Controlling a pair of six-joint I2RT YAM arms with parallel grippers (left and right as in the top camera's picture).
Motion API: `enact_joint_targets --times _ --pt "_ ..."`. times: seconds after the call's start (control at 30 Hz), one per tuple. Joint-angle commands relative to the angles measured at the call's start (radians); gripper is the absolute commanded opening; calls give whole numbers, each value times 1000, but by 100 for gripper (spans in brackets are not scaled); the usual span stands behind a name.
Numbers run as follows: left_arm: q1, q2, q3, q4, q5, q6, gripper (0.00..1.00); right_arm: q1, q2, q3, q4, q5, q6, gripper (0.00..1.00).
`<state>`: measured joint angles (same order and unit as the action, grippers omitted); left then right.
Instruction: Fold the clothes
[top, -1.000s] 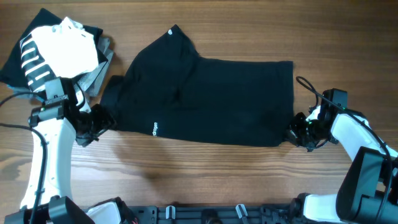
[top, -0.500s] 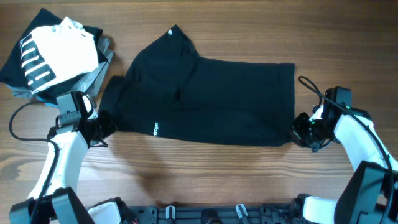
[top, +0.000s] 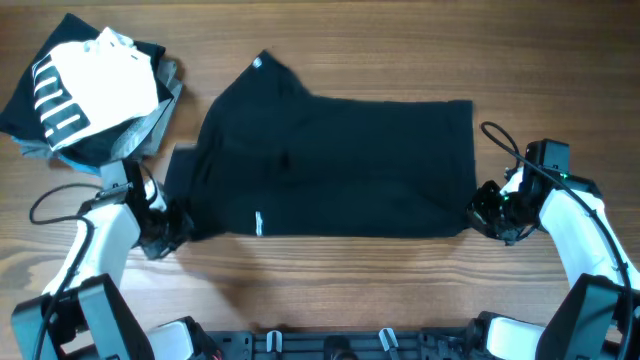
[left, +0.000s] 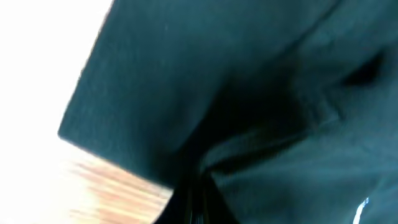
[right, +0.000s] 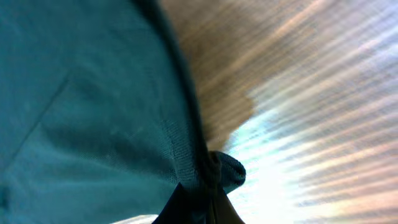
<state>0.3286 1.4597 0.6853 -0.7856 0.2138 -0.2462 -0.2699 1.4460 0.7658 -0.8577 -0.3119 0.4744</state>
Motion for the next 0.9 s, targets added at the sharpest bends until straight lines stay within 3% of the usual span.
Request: enact_joint_targets --times 0.0,0.17,0.2,0.23,0.27,0.3,0.43,0.5,0.57,0.7,0.87 --pt "37 -69 80 -144 -154 -6 4 -10 -18 49 -70 89 1 4" --pt "41 -120 93 -173 -182 -77 4 -10 -18 91 -125 114 17 5" --pt "41 -120 95 -173 -182 -77 13 -10 -18 94 -128 114 24 10" --pt "41 -120 102 -174 -180 -77 33 -10 -18 97 -128 114 23 35" --pt "41 -120 116 -182 -178 -76 59 -10 -18 107 -127 114 5 50" --pt "41 -120 137 -198 -178 -76 63 -10 -18 120 -127 115 -13 59" --pt "36 -120 304 -276 -106 -32 66 -10 -19 219 -132 98 -117 70" --pt "13 -120 406 -269 6 30 65 -10 -21 294 -130 23 -202 71" --pt "-55 -120 500 -184 138 126 66 -10 -21 368 -117 -98 -274 72" --pt "-219 -84 530 71 53 147 68 -9 -22 414 -42 -249 -278 73" --pt "-390 222 560 351 27 192 67 -8 -21 414 -20 -265 -246 72"
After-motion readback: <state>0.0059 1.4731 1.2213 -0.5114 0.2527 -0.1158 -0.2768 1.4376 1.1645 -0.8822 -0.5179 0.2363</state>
